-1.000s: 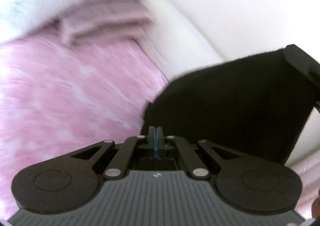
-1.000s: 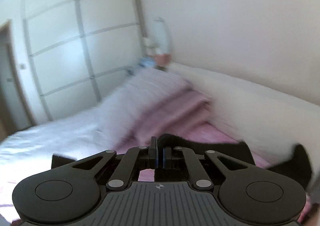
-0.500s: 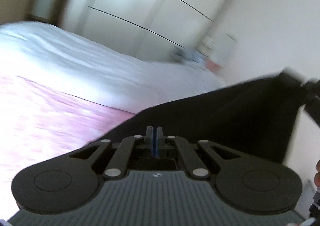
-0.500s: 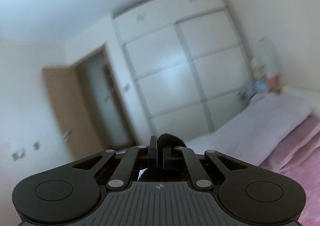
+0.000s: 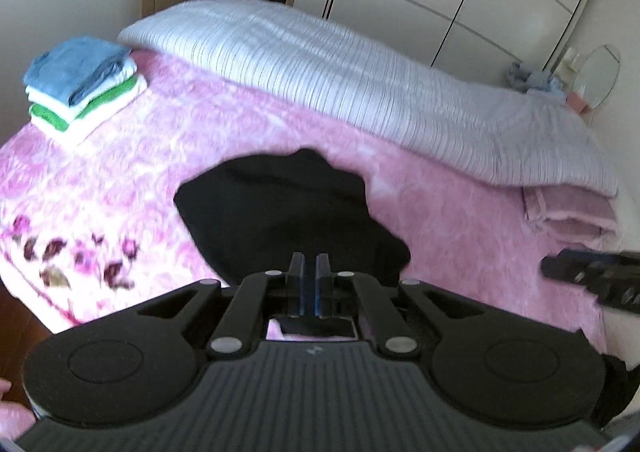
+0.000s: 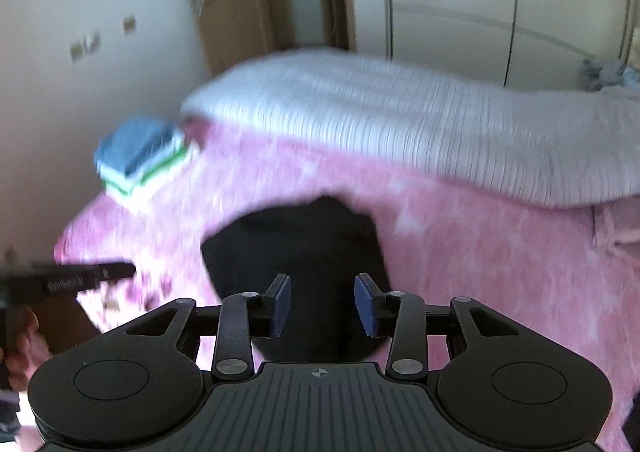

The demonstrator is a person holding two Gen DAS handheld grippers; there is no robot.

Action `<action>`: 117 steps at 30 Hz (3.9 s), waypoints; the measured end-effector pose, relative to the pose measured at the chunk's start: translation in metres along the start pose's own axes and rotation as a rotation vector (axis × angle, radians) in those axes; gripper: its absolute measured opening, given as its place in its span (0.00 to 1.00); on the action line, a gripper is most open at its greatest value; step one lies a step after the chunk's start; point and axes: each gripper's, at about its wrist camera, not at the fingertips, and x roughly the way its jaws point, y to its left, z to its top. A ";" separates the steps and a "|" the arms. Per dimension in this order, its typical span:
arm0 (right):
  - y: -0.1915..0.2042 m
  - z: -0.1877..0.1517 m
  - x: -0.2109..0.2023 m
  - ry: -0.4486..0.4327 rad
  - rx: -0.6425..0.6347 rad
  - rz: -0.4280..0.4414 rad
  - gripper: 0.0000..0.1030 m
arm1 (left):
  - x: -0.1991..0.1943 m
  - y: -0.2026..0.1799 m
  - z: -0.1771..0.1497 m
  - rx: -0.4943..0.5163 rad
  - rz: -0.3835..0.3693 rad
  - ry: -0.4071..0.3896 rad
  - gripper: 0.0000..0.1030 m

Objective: Fold clothes

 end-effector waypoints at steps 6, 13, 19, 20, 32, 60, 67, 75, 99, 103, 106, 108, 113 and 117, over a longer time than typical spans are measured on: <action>-0.004 -0.071 -0.005 0.127 -0.008 0.003 0.38 | -0.005 -0.030 -0.060 0.030 0.018 0.039 0.09; -0.011 -0.134 -0.023 0.204 -0.002 -0.003 0.38 | -0.025 -0.064 -0.128 0.111 0.089 0.112 0.18; -0.004 -0.173 -0.033 0.247 -0.017 0.025 0.38 | -0.042 -0.074 -0.164 0.142 0.139 0.138 0.20; -0.003 -0.177 -0.035 0.250 -0.018 0.030 0.38 | -0.044 -0.075 -0.167 0.143 0.143 0.140 0.20; 0.013 -0.182 -0.053 0.216 -0.074 0.041 0.38 | -0.070 -0.076 -0.167 0.160 0.197 0.065 0.25; -0.010 -0.190 -0.065 0.198 -0.022 0.027 0.38 | -0.070 -0.070 -0.182 0.121 0.194 0.084 0.29; -0.036 -0.194 -0.061 0.209 0.046 -0.008 0.38 | -0.050 -0.045 -0.183 0.077 0.219 0.137 0.29; -0.066 -0.188 -0.029 0.276 0.114 -0.074 0.38 | -0.003 -0.040 -0.160 0.075 0.180 0.185 0.29; -0.056 -0.110 0.196 0.511 0.368 -0.194 0.63 | 0.225 0.114 -0.045 0.077 0.111 0.470 0.29; -0.053 -0.115 0.225 0.514 0.386 -0.176 0.63 | 0.253 0.127 -0.054 0.049 0.087 0.517 0.29; -0.053 -0.113 0.244 0.462 0.397 -0.139 0.63 | 0.270 0.132 -0.060 0.025 0.090 0.533 0.29; -0.054 -0.109 0.257 0.408 0.408 -0.110 0.63 | 0.277 0.136 -0.063 0.012 0.098 0.532 0.29; -0.060 -0.105 0.290 0.233 0.505 -0.031 0.64 | 0.286 0.145 -0.068 -0.031 0.113 0.515 0.29; -0.068 -0.113 0.321 0.232 0.596 0.003 0.64 | 0.289 0.151 -0.074 -0.084 0.121 0.481 0.29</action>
